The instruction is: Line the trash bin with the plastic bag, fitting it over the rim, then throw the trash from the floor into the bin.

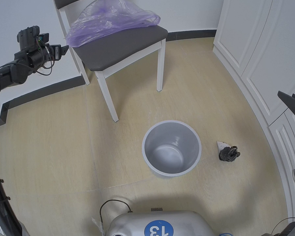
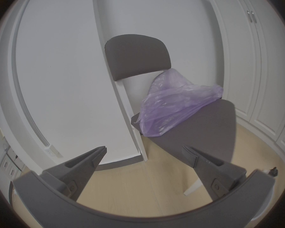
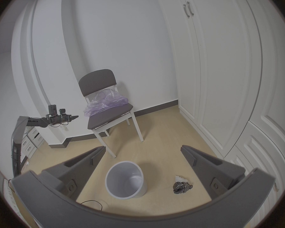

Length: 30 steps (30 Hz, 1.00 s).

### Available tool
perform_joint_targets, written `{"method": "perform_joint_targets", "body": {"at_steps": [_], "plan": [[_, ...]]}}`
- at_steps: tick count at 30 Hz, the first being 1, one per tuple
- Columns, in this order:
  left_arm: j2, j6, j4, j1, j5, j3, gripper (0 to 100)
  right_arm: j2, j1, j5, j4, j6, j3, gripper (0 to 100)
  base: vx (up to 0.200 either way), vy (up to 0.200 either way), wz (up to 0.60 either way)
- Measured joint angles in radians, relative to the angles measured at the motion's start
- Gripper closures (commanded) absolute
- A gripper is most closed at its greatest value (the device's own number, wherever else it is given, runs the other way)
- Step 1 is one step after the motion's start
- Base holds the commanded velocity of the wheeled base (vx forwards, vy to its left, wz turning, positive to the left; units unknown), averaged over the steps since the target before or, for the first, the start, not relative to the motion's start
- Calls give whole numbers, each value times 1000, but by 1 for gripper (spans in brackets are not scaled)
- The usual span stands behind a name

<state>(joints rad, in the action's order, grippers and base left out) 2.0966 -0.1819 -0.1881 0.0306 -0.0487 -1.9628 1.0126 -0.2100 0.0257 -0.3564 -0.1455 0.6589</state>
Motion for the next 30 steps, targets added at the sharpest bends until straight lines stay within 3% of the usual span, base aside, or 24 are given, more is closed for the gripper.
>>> {"method": "perform_joint_targets", "body": {"at_steps": [13,20,30], "plan": [[52,18,-138,10,4,-37,0,15,-7,0,-29,-16,0,0,0,0,0],[44,8,-210,10,10,26,0,15,-6,0,-35,-17,-1,0,86,0,0],[102,-1,-197,14,4,-19,0,14,-7,1,-35,-16,-9,0,0,0,0]]}}
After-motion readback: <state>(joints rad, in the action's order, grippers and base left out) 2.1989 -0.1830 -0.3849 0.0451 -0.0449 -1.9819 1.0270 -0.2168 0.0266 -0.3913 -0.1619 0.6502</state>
